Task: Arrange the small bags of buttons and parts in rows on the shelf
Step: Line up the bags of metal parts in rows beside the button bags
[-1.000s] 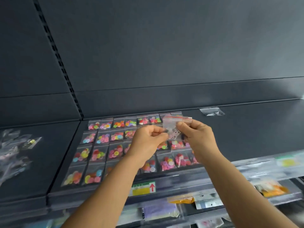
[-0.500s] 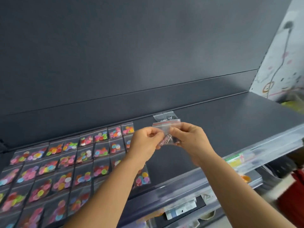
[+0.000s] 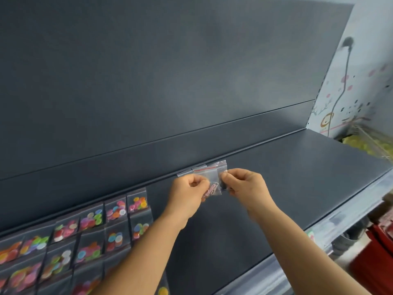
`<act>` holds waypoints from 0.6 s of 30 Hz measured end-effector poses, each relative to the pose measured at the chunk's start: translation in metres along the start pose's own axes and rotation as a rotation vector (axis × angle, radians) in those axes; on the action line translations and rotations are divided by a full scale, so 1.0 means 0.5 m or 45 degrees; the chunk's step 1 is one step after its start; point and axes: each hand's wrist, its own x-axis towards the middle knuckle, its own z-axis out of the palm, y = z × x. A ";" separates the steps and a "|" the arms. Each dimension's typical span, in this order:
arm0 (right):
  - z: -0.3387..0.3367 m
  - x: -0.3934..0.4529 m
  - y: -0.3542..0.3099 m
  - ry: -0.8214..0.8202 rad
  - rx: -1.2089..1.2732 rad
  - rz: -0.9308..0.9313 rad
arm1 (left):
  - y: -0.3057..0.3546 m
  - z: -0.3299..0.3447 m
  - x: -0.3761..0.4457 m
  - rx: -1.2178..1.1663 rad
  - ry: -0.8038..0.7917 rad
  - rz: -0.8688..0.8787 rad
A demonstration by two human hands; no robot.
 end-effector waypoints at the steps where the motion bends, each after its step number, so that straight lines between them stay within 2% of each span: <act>1: -0.002 0.016 0.001 0.007 -0.018 -0.008 | -0.001 0.006 0.012 0.001 0.005 -0.009; 8: -0.059 0.159 0.032 -0.022 -0.220 -0.057 | -0.009 0.061 0.100 0.080 0.210 -0.026; 18: -0.127 0.320 0.087 -0.154 -0.495 -0.030 | 0.002 0.192 0.195 0.573 0.408 -0.014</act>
